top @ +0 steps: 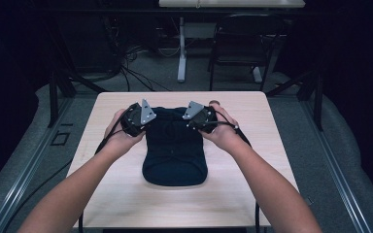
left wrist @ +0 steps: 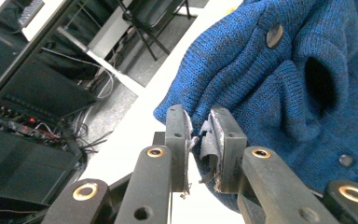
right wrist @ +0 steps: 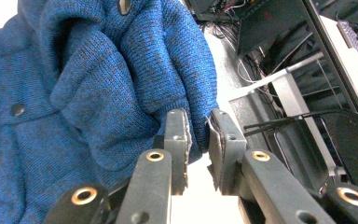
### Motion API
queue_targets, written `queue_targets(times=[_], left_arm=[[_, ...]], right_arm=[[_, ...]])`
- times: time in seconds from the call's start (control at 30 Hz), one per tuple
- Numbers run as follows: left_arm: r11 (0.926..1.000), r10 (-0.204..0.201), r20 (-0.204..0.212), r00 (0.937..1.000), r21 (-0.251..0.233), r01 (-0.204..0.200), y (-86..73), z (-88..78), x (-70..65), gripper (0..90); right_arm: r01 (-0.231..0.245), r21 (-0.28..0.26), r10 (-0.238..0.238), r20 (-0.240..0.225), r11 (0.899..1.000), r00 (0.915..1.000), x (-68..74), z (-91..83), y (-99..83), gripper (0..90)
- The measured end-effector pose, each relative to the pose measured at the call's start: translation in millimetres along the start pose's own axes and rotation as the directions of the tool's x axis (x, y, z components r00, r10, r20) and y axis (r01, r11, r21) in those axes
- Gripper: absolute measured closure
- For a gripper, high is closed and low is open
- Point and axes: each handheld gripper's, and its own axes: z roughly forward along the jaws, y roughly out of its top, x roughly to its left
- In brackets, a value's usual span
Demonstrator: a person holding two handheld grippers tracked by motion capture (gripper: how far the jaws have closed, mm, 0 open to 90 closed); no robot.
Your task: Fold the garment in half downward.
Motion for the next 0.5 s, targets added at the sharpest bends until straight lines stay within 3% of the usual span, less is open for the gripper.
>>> queue_targets(times=[0.1,0.23,0.27,0.33,0.4,0.5], left_arm=[[0.9999,0.015,0.025,0.9996,-0.001,-0.015,-4.7,-4.5,-10.7,78.8],[0.9986,0.053,0.058,0.9969,0.001,-0.053,-15.5,-10.4,-29.5,78.8],[0.9982,0.060,0.065,0.9961,0.004,-0.060,-18.1,-11.2,-34.7,78.8],[0.9972,0.074,0.080,0.9940,0.004,-0.074,-23.0,-12.8,-42.9,78.8],[0.9966,0.082,0.090,0.9925,0.003,-0.083,-27.3,-13.9,-49.5,78.8],[0.9967,0.081,0.100,0.9917,0.000,-0.081,-31.5,-15.8,-55.9,78.8]], right_arm=[[0.048,0.007,-0.048,-0.009,0.999,0.9988,11.8,-4.8,-7.2,78.1],[0.054,-0.001,-0.054,-0.033,0.999,0.9980,23.2,-8.7,-15.3,78.1],[0.074,0.002,-0.074,-0.045,0.997,0.9962,33.1,-11.4,-20.6,78.2],[0.092,0.013,-0.091,-0.058,0.996,0.9941,37.7,-12.6,-22.8,78.2],[0.088,0.002,-0.087,-0.073,0.996,0.9935,51.2,-15.2,-31.0,78.2],[0.104,0.010,-0.103,-0.073,0.995,0.9920,56.6,-18.1,-34.1,78.2]])
